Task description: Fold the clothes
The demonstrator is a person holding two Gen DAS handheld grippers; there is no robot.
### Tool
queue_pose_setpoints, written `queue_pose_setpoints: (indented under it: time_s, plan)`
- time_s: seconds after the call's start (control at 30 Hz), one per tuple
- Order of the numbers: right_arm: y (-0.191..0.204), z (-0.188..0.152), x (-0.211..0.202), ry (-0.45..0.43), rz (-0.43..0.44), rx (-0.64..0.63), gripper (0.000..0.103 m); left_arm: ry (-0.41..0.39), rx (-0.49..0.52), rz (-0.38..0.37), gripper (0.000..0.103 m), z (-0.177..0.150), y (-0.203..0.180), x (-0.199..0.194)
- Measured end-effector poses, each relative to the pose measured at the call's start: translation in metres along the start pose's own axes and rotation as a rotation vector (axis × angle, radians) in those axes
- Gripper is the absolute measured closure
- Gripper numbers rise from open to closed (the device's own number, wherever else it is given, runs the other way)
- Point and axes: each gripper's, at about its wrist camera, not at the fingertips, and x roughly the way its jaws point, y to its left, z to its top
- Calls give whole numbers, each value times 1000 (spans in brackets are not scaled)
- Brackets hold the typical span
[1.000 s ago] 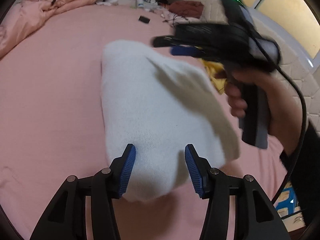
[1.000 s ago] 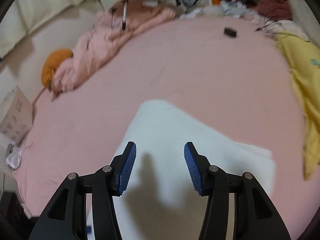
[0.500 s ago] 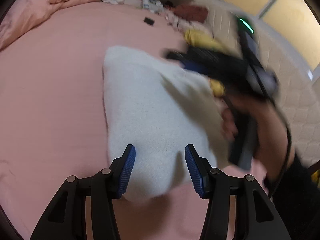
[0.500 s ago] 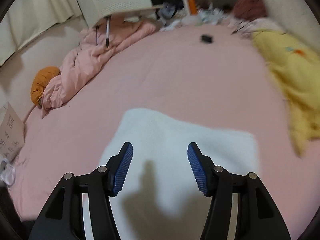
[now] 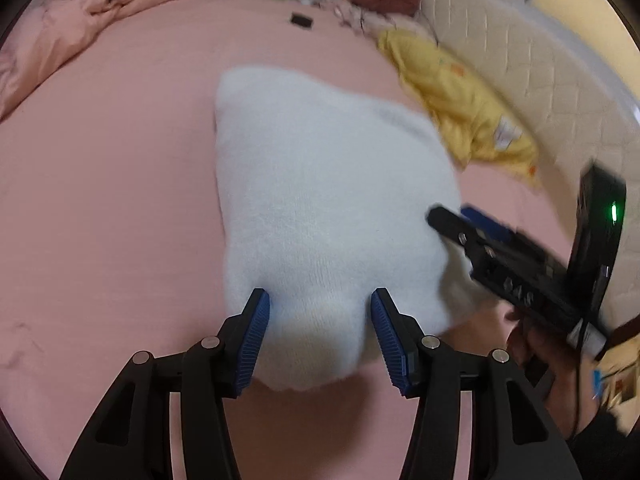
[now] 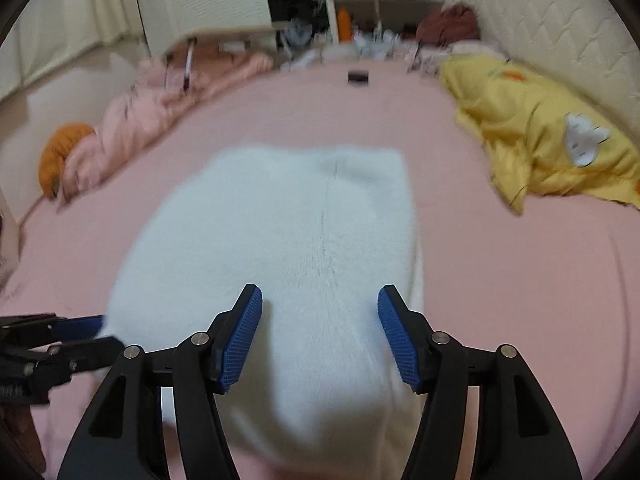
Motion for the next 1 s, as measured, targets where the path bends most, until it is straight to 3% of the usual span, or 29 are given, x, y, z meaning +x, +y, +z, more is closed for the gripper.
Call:
queue_pose_setpoints:
  time_s: [0.1, 0.17, 0.2, 0.23, 0.3, 0.37, 0.43, 0.5, 0.6, 0.67, 0.7, 0.73, 0.8, 0.93, 1.0]
  plan:
    - [4, -13, -11, 21, 0, -16, 42, 24, -20, 18, 51, -2, 7, 5]
    - [0, -26, 7, 109, -22, -8, 42, 73, -51, 31, 47, -5, 16, 21]
    - [-4, -33, 18, 160, -19, 8, 38, 91, -74, 27, 42, -7, 21, 28]
    - [-11, -37, 23, 148, -18, 32, 29, 106, -100, 18, 32, -9, 27, 33]
    - [-23, -42, 30, 142, -14, 82, 17, 117, -125, 8, 30, -11, 33, 39]
    - [-31, -40, 24, 139, 9, 153, 17, 80, -77, 23, 34, -12, 23, 27]
    - [-30, -35, 5, 90, -20, 158, 17, 47, -23, 24, 34, -12, 9, 10]
    - [-23, -32, -24, -2, -55, 118, 17, 26, -11, -72, 34, -13, 0, -9]
    - [-15, -29, -51, -97, -16, 82, 17, -63, -20, -248, 34, -6, -7, -31]
    - [-7, -26, -55, -108, 17, 31, 17, -114, -22, -233, 34, 8, -11, -30]
    - [-2, -26, -49, -86, 6, -8, 18, -112, -34, -214, 34, 15, -9, -24]
    - [3, -27, -43, -63, -6, -47, 26, -98, -51, -192, 35, 21, -6, -15]
    - [9, -29, -29, -13, 28, -95, 40, -77, -51, -184, 47, 27, -3, 1]
    - [1, -43, -4, 49, -14, -107, 40, -40, -42, -181, 49, 35, 1, 31]
    - [-15, -49, 17, 120, 1, -39, 40, -32, -39, -168, 59, 36, 4, 34]
